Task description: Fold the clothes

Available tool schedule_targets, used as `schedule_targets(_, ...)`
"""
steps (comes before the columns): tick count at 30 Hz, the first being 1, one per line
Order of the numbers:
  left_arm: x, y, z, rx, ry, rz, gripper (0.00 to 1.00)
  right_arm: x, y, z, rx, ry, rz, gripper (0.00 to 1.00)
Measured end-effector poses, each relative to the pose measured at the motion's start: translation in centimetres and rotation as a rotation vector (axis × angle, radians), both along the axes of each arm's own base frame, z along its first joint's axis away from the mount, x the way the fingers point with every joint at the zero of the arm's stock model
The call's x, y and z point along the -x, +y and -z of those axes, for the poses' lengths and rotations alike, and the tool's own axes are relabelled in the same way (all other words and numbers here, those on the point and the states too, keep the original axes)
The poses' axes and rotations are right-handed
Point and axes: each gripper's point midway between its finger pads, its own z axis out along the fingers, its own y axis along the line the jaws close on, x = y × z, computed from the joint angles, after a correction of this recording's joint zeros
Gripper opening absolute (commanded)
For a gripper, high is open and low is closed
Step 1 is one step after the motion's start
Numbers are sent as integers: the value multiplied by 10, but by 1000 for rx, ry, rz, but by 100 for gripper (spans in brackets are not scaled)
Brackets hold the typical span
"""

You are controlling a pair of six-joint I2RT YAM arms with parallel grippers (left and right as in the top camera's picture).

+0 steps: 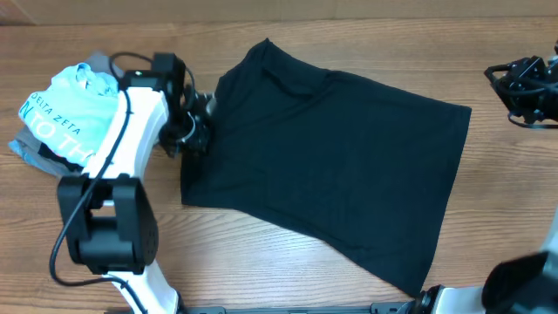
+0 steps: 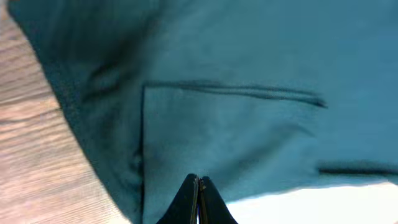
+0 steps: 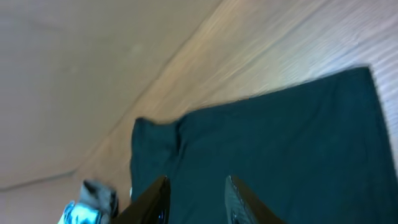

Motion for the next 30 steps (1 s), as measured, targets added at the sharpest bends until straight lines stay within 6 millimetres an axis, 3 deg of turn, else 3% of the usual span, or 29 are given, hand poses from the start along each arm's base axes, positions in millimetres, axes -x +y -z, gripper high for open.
schedule_targets(3, 8, 5, 28, -28, 19, -26, 4, 16, 17, -1, -33, 47, -25, 33)
schedule_targets(8, 38, 11, 76, -50, 62, -126, 4, 29, 34, 9, -51, 118, -74, 33)
schedule_targets(12, 46, 17, 80, -33, 51, -296, 4, 33, 36, 12, -38, 131, -93, 37)
schedule_targets(15, 76, 41, 82, -28, 174, -537, 4, 34, 29, 17, 7, 153, -71, 38)
schedule_targets(19, 104, 72, 81, 18, 297, -755, 4, 36, 22, 23, 55, 180, -46, 40)
schedule_targets(21, 112, 77, 79, 34, 316, -795, 4, 34, 22, 29, 70, 185, -49, 41)
schedule_targets(25, 131, 80, 75, 19, 332, -803, 6, 20, 30, 64, 126, 193, -68, 41)
schedule_targets(27, 137, 78, 68, 5, 310, -786, 14, 12, 33, 93, 135, 207, -62, 31)
schedule_targets(30, 126, 80, 44, 16, 182, -767, 23, 0, 35, 140, 132, 239, -51, 16)
